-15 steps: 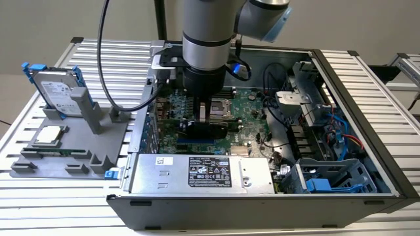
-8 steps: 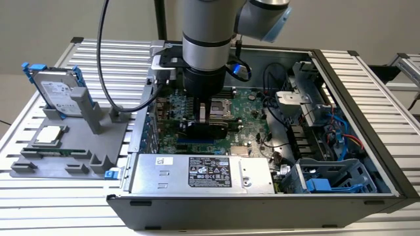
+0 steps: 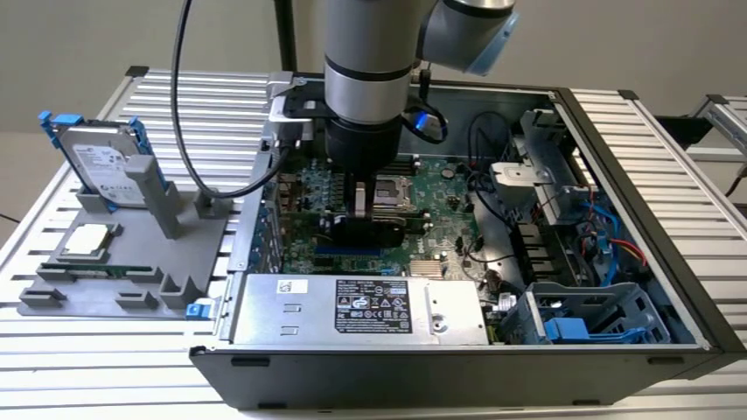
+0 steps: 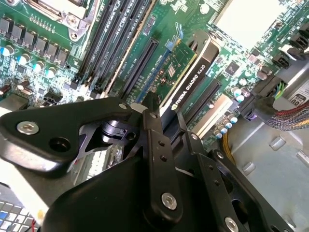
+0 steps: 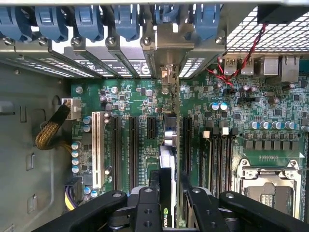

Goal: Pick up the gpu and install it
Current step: 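Insert the gpu into the slot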

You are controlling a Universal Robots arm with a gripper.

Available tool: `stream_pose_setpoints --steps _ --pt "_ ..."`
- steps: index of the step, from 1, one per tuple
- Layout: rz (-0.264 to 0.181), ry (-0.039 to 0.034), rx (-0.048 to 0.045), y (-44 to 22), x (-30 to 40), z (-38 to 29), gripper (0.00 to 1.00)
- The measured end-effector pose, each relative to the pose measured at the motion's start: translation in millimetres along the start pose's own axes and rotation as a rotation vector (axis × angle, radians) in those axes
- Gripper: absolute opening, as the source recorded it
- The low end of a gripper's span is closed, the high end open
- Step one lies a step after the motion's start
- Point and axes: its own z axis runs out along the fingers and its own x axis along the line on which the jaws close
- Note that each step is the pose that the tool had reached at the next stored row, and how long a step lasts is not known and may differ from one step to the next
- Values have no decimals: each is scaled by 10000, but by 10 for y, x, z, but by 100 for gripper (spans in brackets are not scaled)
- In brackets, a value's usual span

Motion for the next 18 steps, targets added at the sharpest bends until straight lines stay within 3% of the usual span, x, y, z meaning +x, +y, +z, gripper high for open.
stream_pose_setpoints --steps 18 --pt "17 -1 0 5 32 5 0"
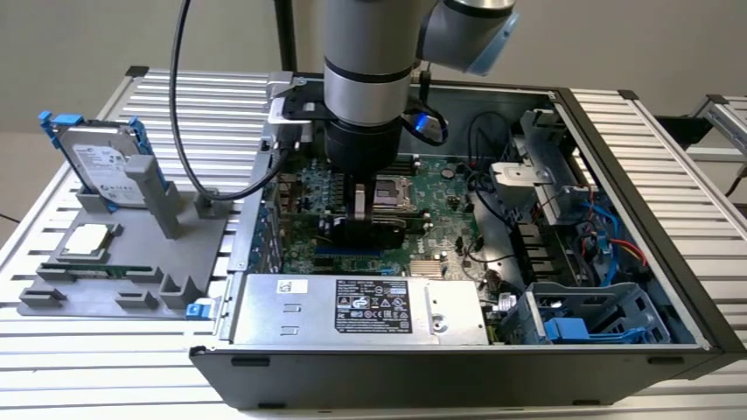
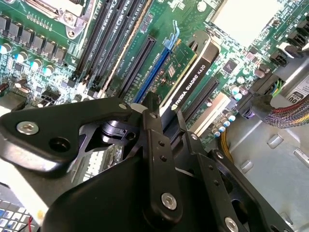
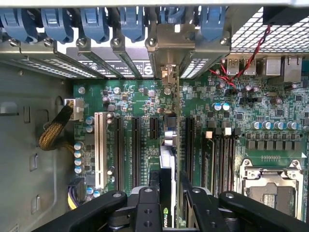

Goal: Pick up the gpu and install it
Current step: 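Insert the gpu into the slot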

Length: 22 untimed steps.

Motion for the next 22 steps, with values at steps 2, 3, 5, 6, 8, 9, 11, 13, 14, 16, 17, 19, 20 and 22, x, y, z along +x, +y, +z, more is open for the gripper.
stream_pose_setpoints --steps 2,3,5,6,8,9,11,13,14,16,17,19,20,22 --pt "4 3 -2 0 0 13 0" --pt "7 1 -1 0 -1 19 0" --pt "13 5 -3 -1 -2 25 0" --pt "16 5 -3 -1 -2 26 0" --pt "20 4 -3 0 -3 29 0" --pt "19 3 -2 0 -3 29 0" --pt "20 3 -2 0 -3 29 0" --pt "20 2 -2 0 -3 29 0" --pt "20 2 -2 0 -3 29 0" --pt "21 0 -2 0 -3 30 0" --pt "21 -12 -3 2 -3 30 0" --pt "20 -41 -1 9 -3 32 0" --pt "18 -56 -1 15 -2 32 0" --pt "18 -74 -3 16 -3 36 0"
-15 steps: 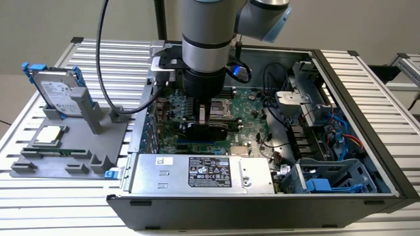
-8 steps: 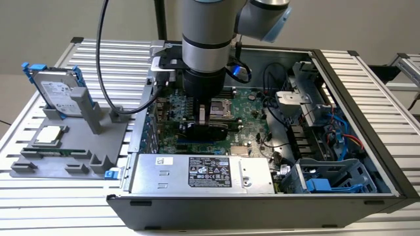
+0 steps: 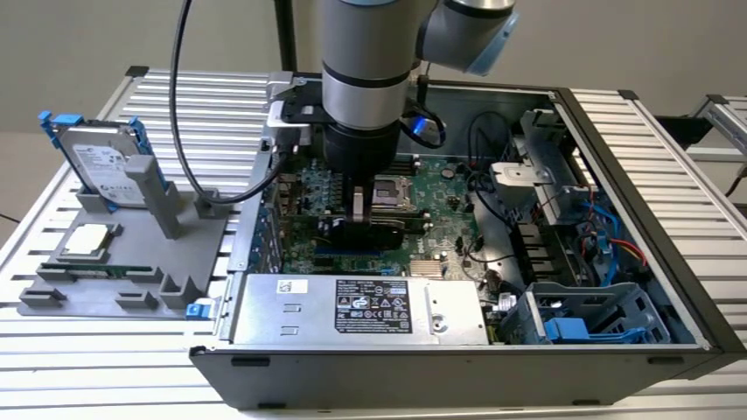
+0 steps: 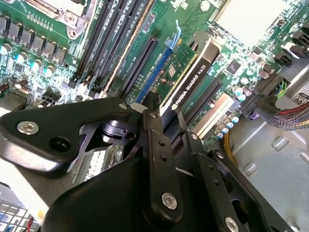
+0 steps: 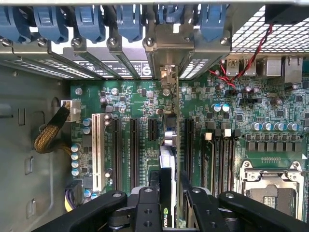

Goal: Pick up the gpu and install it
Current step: 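Insert the gpu into the slot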

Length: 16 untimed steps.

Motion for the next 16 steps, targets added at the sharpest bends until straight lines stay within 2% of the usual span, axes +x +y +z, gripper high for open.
stream_pose_setpoints --steps 16 --pt "2 -16 1 1 0 18 0"
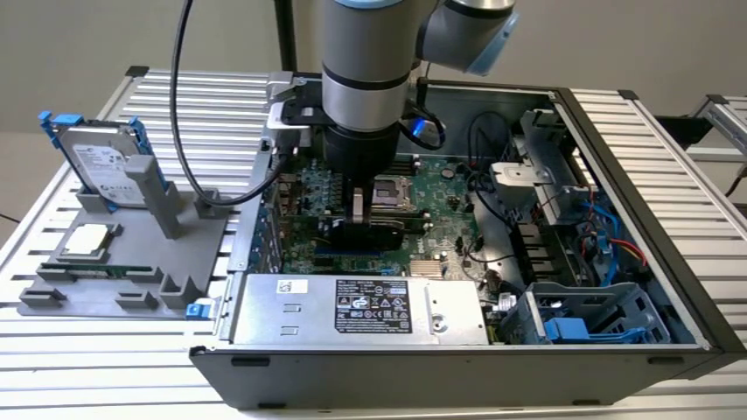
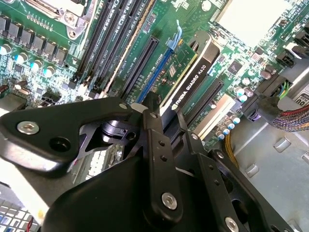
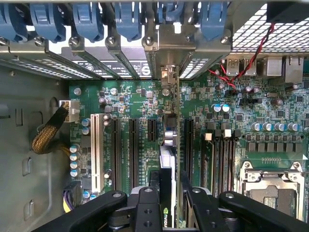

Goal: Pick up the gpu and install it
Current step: 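Insert the gpu into the slot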

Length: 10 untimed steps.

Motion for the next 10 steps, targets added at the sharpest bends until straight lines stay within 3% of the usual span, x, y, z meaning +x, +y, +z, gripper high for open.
stream_pose_setpoints --steps 10 --pt "0 1 -1 0 0 20 0"
